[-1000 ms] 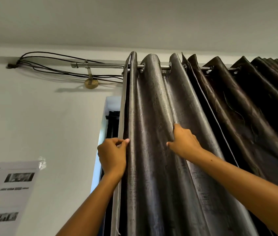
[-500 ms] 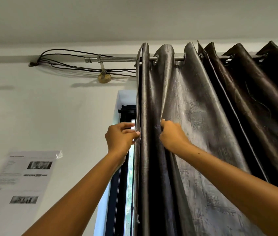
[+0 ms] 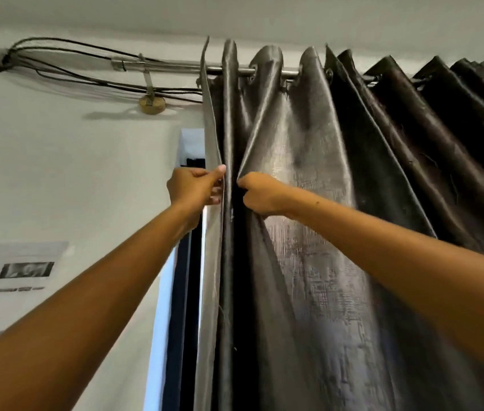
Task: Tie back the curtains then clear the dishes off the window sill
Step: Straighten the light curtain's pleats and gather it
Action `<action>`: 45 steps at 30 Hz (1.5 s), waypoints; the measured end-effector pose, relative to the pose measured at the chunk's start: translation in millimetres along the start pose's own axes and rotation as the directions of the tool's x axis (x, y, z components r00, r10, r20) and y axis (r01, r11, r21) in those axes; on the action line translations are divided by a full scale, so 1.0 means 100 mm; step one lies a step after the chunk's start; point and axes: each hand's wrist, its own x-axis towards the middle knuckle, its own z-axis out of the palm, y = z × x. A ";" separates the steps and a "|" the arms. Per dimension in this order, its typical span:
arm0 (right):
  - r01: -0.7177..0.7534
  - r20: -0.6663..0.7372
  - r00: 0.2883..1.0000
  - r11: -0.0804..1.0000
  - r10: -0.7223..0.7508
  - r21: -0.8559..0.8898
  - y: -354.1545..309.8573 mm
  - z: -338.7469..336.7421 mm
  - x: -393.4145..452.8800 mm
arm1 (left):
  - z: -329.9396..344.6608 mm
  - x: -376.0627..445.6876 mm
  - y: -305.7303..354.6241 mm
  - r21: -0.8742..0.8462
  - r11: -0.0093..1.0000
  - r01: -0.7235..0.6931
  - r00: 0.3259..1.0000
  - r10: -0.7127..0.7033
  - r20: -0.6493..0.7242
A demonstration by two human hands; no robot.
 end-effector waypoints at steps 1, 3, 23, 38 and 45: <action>0.000 0.002 1.000 1.000 0.000 -0.014 0.03 -0.02 -0.05 | 0.09 0.00 0.03 0.025 1.000 -0.012 1.000 0.012 -0.005; -0.006 0.015 1.000 0.999 0.007 -0.048 0.09 -0.05 -0.11 | 0.27 0.01 0.07 0.109 0.993 -0.047 0.999 0.048 -0.011; -0.493 -0.473 0.808 0.844 0.353 -0.212 1.42 -0.66 0.07 | 0.68 0.17 -0.02 0.395 0.907 -0.147 0.974 0.202 -0.100; -0.187 -0.533 0.838 0.979 0.119 -0.076 0.84 -0.35 0.62 | 0.49 0.25 -0.10 0.273 0.949 -0.158 0.985 0.172 -0.030; 0.173 -0.379 0.905 0.981 -0.194 -0.089 -0.23 -0.01 1.28 | -0.33 0.62 -0.18 0.409 0.903 -0.130 0.975 0.190 -0.111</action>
